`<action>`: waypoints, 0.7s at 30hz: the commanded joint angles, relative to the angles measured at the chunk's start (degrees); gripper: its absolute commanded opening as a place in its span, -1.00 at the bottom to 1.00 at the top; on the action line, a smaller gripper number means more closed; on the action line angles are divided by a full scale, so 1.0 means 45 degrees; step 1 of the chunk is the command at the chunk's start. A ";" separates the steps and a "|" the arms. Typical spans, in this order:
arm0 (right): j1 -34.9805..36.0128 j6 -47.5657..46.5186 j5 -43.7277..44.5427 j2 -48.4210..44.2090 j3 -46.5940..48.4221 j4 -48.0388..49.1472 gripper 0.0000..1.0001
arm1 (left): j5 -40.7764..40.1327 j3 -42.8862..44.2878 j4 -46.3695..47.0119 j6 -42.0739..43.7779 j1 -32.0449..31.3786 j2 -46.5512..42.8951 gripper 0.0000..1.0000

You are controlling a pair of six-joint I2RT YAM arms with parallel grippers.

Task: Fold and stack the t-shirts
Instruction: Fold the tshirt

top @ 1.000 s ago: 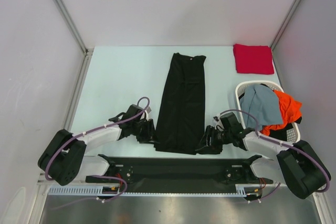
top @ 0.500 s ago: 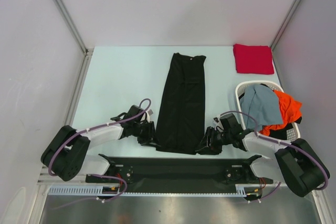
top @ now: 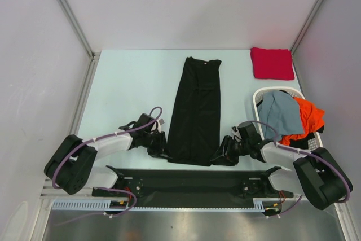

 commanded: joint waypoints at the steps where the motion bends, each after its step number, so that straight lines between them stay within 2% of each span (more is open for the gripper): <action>1: -0.0132 0.0539 0.1223 0.0224 -0.0342 0.0009 -0.09 | -0.1351 -0.0381 -0.1119 0.0248 -0.0085 0.0073 -0.35; 6: -0.0093 0.0676 0.1495 0.0303 -0.0226 -0.0399 -0.11 | -0.1391 -0.0342 -0.1100 0.0306 -0.0085 -0.0045 -0.34; 10: -0.0073 0.0715 0.1671 0.0419 -0.0206 -0.0635 -0.35 | -0.1391 -0.0381 -0.1080 0.0345 -0.0085 -0.0103 -0.34; 16: 0.0063 0.0813 0.1594 0.0926 -0.0186 -0.0206 -0.50 | -0.1313 -0.0420 -0.0925 0.0287 -0.0085 -0.0220 -0.40; 19: 0.0063 0.0832 0.1360 0.0967 -0.0244 0.0222 -0.78 | -0.1079 -0.0459 -0.0516 0.0248 -0.0085 -0.0279 -0.64; 21: 0.0063 0.0872 0.1261 0.0792 -0.0245 0.0264 -0.96 | -0.0805 -0.0382 -0.0358 0.0209 -0.0085 -0.0318 -1.00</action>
